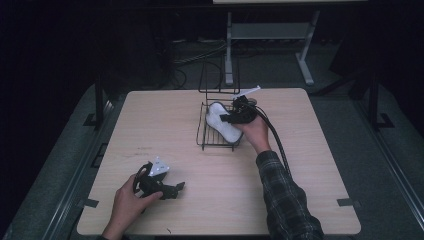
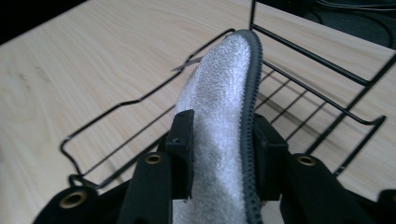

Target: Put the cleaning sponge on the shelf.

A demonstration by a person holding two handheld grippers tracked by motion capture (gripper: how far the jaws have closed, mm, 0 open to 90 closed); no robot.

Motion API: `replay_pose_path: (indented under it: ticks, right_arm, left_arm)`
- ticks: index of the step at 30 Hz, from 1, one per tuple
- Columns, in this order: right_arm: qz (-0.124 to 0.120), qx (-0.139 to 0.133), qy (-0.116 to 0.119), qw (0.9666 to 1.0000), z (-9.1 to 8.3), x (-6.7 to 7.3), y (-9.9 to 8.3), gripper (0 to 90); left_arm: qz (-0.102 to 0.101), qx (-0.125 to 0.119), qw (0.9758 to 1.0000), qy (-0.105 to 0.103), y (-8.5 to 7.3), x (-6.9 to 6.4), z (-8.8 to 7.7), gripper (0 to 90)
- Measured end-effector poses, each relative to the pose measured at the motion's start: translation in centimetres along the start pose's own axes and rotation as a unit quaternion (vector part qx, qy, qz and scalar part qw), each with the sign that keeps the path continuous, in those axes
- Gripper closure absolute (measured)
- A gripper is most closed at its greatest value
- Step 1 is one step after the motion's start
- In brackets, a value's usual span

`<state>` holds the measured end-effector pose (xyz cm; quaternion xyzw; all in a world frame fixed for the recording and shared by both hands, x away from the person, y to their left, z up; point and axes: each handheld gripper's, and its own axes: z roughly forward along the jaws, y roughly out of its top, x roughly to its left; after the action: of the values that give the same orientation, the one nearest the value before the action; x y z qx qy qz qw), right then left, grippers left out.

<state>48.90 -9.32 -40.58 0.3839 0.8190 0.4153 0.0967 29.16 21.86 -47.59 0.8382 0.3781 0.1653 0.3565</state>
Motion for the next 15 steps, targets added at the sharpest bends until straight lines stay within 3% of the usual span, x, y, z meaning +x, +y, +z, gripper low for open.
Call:
replay_pose_path:
  ticks: [10, 12, 13, 15]
  right_arm:
    - [0.008, 0.009, -0.02, 0.9997, 0.48, -0.71, -0.39, 51.8]
    - [0.005, 0.011, -0.025, 0.9996, 0.58, -0.72, -0.47, 47.1]
    - [0.001, 0.013, -0.039, 0.9991, 0.71, -0.59, -0.56, 41.0]
    - [-0.002, 0.015, -0.045, 0.9989, 0.75, -0.53, -0.6, 39.2]
  left_arm:
    - [0.001, 0.001, 1.0, 0.0, 0.01, 0.0, 0.0, 12.4]
    - [0.002, 0.002, 1.0, 0.0, 0.02, 0.01, -0.01, 12.4]
    - [0.001, 0.001, 1.0, 0.001, 0.02, 0.0, 0.0, 12.4]
    - [0.001, 0.001, 1.0, 0.001, 0.02, -0.01, 0.01, 12.4]
